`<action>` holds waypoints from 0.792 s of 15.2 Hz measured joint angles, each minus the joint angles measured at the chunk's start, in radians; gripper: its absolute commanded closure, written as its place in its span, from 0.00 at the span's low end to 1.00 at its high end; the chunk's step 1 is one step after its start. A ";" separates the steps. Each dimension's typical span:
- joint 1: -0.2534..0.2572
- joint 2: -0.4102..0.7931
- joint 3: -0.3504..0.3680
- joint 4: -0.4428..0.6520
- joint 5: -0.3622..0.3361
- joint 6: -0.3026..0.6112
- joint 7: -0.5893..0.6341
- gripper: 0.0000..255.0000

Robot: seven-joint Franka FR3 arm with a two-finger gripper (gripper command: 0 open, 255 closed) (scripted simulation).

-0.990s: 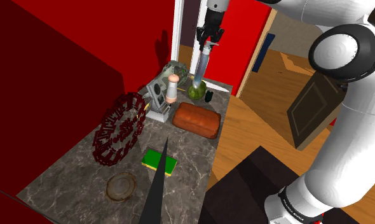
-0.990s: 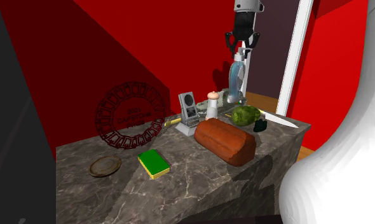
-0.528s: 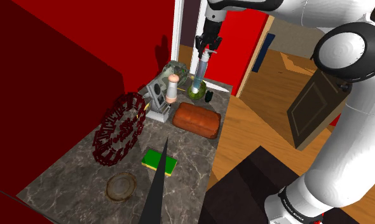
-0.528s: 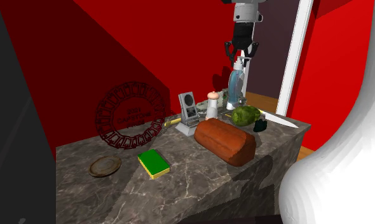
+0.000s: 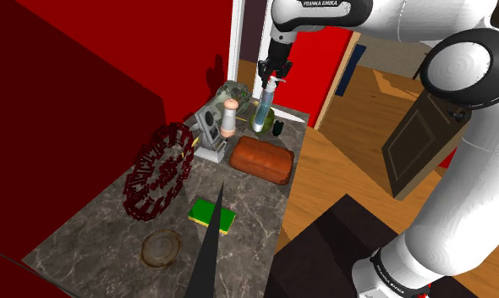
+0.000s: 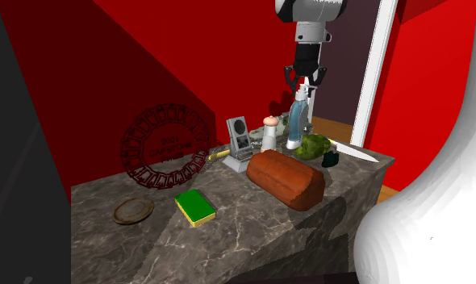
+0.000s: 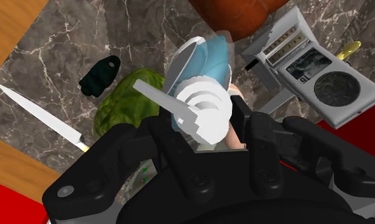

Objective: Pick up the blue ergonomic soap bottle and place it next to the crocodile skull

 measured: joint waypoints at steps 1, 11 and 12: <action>0.000 0.001 0.000 -0.013 0.000 0.014 0.000 1.00; -0.002 0.009 -0.002 -0.137 -0.002 0.146 0.002 1.00; -0.002 0.012 -0.002 -0.146 -0.003 0.158 0.002 1.00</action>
